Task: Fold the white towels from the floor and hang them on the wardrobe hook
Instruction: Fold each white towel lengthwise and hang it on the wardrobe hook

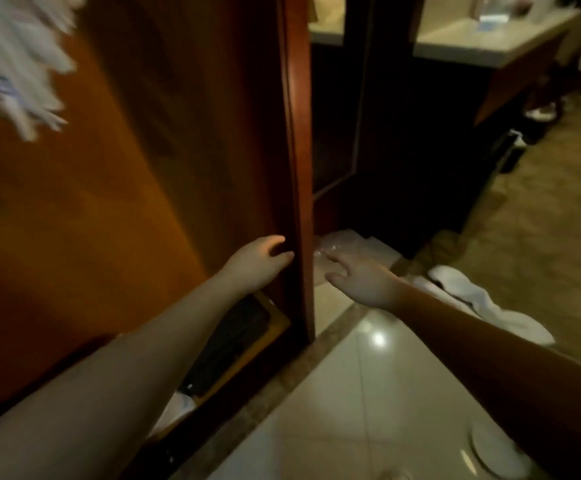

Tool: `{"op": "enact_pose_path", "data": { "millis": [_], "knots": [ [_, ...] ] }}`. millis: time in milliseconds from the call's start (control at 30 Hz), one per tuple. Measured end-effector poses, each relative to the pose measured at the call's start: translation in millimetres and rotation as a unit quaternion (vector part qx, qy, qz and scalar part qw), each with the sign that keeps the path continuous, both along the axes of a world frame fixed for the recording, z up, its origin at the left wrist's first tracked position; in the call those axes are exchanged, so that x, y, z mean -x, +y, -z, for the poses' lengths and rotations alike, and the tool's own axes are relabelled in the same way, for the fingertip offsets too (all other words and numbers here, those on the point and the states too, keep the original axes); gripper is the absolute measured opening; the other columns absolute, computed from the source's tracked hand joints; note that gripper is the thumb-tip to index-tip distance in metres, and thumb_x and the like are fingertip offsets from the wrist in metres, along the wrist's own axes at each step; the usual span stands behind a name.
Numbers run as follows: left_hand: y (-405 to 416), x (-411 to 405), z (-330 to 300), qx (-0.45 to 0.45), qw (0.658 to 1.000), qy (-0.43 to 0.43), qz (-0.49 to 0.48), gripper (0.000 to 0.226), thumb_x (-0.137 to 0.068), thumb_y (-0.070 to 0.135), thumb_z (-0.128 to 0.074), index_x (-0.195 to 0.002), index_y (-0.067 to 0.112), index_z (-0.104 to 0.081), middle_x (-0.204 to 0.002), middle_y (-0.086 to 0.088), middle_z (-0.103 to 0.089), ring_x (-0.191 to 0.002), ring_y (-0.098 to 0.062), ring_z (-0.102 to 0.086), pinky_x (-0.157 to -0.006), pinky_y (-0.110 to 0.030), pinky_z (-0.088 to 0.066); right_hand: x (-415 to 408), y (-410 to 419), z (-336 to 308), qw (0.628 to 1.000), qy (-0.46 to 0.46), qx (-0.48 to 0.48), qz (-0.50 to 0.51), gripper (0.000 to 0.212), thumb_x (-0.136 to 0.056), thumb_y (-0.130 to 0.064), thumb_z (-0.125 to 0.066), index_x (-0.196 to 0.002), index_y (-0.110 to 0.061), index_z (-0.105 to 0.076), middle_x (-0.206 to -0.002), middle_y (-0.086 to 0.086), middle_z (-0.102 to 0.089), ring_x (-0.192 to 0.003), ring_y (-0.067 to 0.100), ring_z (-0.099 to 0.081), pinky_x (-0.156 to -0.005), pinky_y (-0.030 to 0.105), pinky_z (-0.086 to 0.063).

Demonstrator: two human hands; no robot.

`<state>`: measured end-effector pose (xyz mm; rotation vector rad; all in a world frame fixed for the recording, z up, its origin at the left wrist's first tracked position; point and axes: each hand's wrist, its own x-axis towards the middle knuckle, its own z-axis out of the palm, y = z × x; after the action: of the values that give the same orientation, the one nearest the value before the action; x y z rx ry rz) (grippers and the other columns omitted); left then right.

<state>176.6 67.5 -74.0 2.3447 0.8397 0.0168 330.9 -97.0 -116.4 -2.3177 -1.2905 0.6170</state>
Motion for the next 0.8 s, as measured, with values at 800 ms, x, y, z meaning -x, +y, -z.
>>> {"op": "enact_pose_path", "data": {
  "millis": [800],
  "knots": [
    [-182.9,-430.5,317.4,0.175,0.931,0.254,0.193,0.061,-0.097,0.041,-0.059,-0.151,0.018,-0.044,-0.156,-0.004,-0.044,-0.137,-0.025,-0.048,-0.111,-0.038,-0.042,-292.3,-284.0,288.3,0.874,0.212,0.277,0.338,0.050,-0.099,-0.036,-0.050,-0.148,-0.023,-0.047,-0.146,0.005,-0.056,-0.124,0.025,-0.058,-0.097,0.036,-0.047]
  ]
}}
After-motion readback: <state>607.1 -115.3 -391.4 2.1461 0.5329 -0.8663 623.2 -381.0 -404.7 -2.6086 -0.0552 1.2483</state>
